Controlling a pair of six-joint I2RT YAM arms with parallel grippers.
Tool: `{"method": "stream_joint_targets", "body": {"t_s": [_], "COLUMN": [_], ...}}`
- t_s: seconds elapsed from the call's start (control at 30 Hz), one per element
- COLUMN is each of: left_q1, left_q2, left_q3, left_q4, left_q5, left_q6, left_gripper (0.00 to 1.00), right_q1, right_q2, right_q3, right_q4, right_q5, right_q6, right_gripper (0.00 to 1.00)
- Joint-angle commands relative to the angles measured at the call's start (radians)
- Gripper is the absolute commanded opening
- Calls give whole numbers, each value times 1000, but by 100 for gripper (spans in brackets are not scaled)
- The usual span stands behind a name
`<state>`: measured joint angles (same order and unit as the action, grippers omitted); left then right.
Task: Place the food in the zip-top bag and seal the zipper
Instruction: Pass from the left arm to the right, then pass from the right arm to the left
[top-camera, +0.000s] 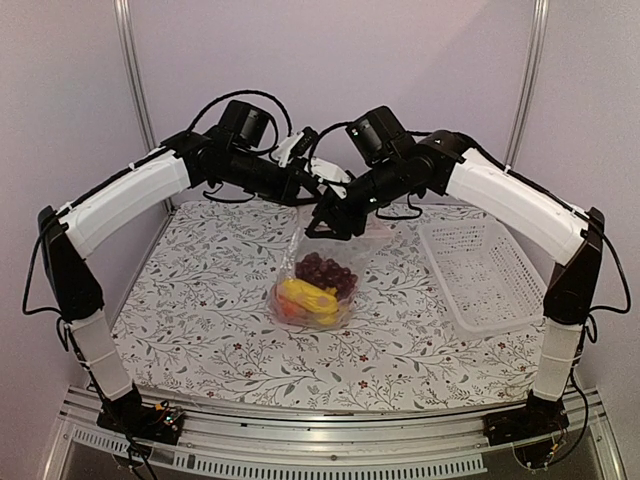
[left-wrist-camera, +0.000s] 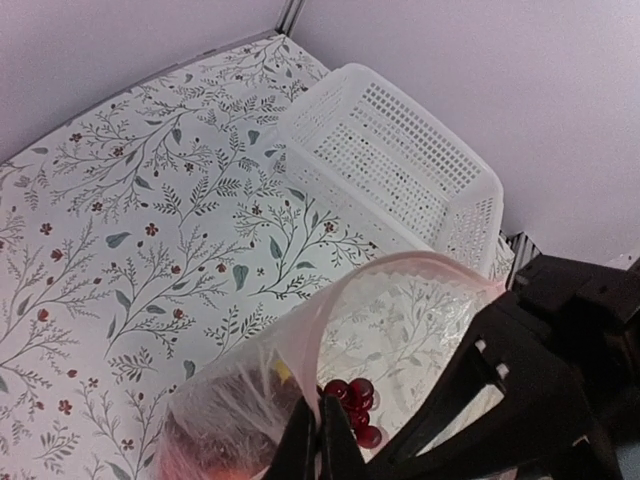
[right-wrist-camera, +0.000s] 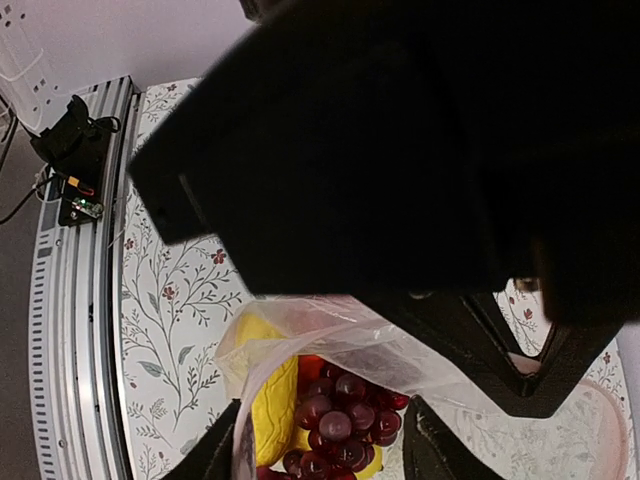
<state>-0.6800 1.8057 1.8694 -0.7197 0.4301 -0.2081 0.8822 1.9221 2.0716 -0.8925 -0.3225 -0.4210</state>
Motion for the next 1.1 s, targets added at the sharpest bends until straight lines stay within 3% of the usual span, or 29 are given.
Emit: {"method": "stream_joint_targets", "body": {"t_s": [0.0,0.1,0.2,0.27,0.33,0.43,0.57,0.77,0.93,1.07], "left_q1": [15,27,44,50,56,59,64,73,78,84], "left_q2": [-68,-135,-292,-420,-537,-642,-677,-639,-547,-479], "left_q3": [-20,-73,-291,-492,-696,-942,-1111,-1203,-1204,-1171], "left_q4": [24,59,232,423,610,840,1024,1237,1343,1379], "left_q5": [-46,-166,-257,-267,-254,-196,-138,-33,41,76], "left_q6": [-12,12,3,-3,-24,-42,-64,-80,-88,-103], "left_gripper": [9,30,53,66,71,73,73,67,55,39], "right_q1": [18,19,18,19,17,17,17,17,15,11], "right_q2": [29,17,-17,-49,-84,-113,-130,-138,-137,-135], "right_q3": [-9,-25,-68,-117,-160,-196,-209,-186,-197,-203], "right_q4": [-10,-5,6,30,47,53,64,59,47,45], "right_q5": [45,47,19,11,-3,-28,-54,-62,-52,-56], "right_q6": [47,33,-10,-29,-56,-71,-76,-87,-94,-89], "right_gripper": [39,18,7,5,5,5,5,5,6,6]}}
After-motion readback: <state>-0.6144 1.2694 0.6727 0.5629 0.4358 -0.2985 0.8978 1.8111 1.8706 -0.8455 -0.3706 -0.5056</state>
